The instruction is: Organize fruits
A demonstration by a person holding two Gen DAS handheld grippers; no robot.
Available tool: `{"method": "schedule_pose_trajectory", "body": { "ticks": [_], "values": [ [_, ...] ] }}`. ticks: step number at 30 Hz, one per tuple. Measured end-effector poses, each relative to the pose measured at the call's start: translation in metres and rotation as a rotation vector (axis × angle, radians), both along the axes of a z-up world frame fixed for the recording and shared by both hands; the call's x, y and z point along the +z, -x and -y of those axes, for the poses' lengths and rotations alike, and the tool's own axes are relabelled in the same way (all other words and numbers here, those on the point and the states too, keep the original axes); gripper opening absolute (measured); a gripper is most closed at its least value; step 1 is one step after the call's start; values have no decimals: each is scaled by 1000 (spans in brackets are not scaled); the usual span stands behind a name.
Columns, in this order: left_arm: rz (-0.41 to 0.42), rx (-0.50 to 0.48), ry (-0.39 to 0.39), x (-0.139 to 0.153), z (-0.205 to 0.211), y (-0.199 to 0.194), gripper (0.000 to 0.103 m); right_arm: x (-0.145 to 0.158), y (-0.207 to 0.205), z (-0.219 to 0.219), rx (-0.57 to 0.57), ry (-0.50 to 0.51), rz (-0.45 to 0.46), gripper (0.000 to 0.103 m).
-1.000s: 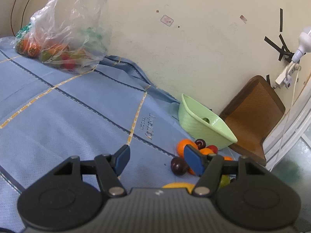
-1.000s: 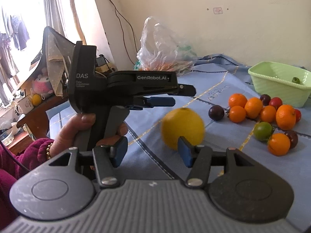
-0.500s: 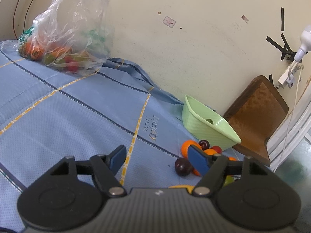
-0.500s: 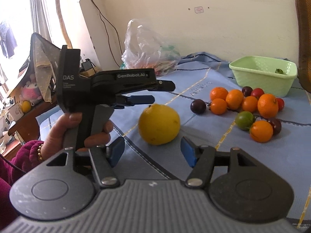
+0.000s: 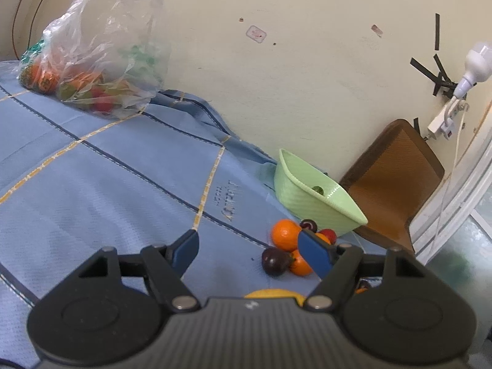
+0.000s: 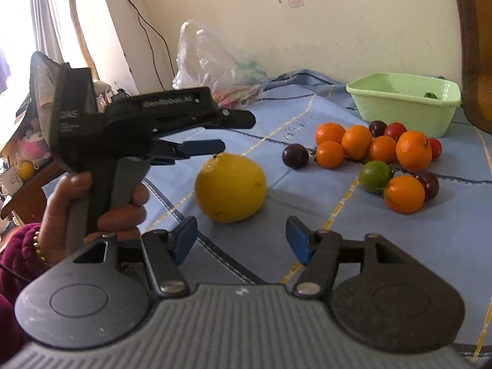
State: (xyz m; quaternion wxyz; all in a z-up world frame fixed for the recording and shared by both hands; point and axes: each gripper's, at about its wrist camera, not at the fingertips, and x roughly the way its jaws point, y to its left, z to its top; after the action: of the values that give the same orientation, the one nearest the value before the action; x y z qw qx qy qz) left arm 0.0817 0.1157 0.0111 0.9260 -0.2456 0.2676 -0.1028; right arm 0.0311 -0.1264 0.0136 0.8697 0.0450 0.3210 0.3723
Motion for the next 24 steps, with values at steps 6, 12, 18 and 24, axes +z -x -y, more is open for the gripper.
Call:
{"method": "schedule_pose_trajectory", "body": {
  "ticks": [6, 12, 18, 24],
  "values": [
    [5, -15, 9, 1, 1, 1, 73, -4, -4, -6, 5, 14, -5, 67],
    [12, -29, 7, 3, 3, 2, 73, -9, -6, -9, 7, 33, -1, 73],
    [5, -30, 11, 2, 2, 1, 73, -10, -4, -12, 13, 53, 21, 74],
    [3, -31, 6, 1, 2, 1, 73, -10, -2, -14, 17, 66, 34, 75]
  ]
}}
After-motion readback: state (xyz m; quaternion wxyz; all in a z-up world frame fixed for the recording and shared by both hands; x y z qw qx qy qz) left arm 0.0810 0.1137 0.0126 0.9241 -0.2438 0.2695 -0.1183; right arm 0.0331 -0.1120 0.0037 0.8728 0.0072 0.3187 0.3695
